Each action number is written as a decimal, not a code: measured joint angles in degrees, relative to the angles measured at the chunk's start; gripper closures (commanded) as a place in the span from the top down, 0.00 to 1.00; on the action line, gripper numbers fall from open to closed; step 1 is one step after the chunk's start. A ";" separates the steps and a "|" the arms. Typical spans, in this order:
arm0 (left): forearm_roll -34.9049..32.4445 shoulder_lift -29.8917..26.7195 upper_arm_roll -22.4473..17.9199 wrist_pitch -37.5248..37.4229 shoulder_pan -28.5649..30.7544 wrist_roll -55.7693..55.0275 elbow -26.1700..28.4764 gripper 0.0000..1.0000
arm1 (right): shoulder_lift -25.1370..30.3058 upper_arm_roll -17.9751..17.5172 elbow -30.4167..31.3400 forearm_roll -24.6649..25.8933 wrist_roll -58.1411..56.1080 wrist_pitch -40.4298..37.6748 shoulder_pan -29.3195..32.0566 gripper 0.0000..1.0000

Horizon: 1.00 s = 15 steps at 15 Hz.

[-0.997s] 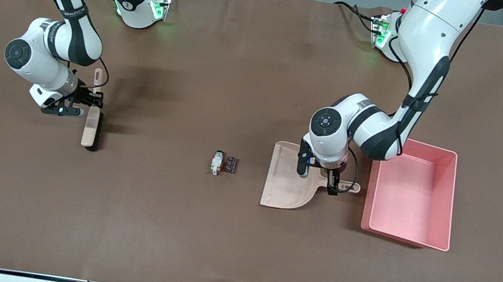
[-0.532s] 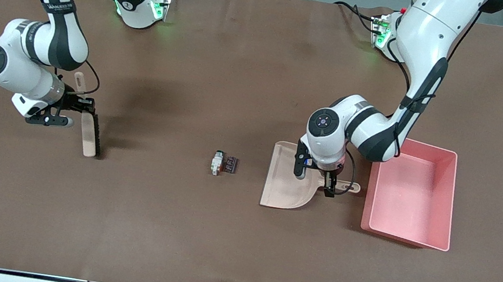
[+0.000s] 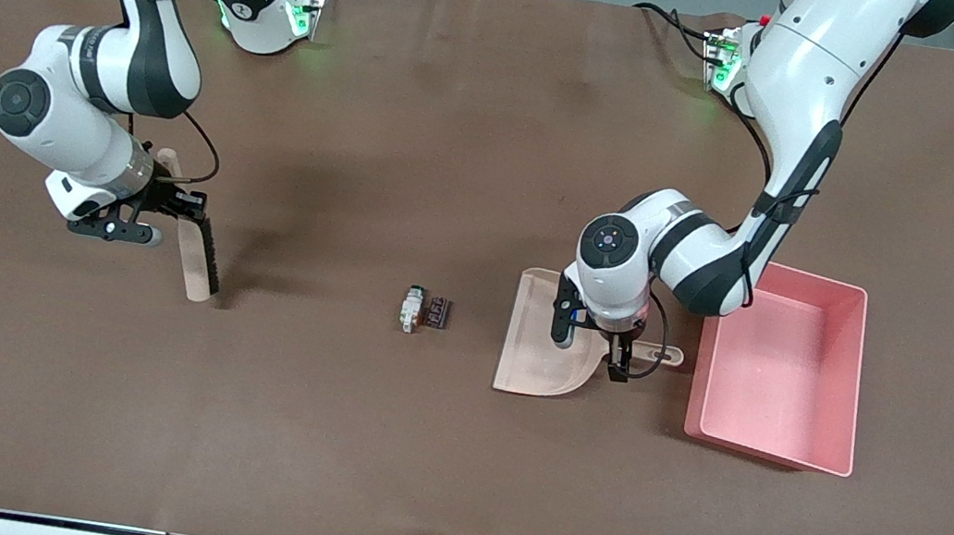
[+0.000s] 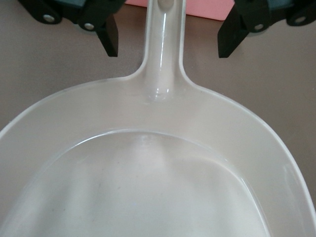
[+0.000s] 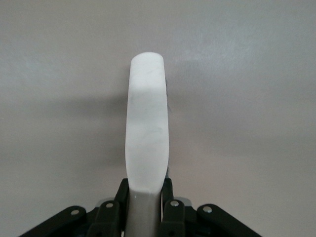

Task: Clean e-waste and dump in bin
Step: 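Lift the brush with the right gripper and carry it toward the parts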

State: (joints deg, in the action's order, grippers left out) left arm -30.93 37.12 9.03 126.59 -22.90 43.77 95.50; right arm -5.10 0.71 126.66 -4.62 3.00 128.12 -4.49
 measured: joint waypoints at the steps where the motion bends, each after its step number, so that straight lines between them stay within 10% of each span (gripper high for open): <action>1: 0.00 0.01 0.05 0.00 -0.04 0.01 -0.05 0.80 | 0.95 0.10 -0.04 -0.03 0.01 0.00 0.02 0.00; 15: 2.95 1.31 1.22 0.00 -0.18 -0.04 -0.14 0.77 | 6.85 -0.11 0.53 -5.25 9.61 5.50 -7.69 0.01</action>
State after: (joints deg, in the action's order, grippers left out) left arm -27.98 38.42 10.25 126.59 -23.09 43.73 95.35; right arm 1.75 0.61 127.19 -9.86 12.61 133.62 -12.18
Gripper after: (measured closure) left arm 0.229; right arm 0.722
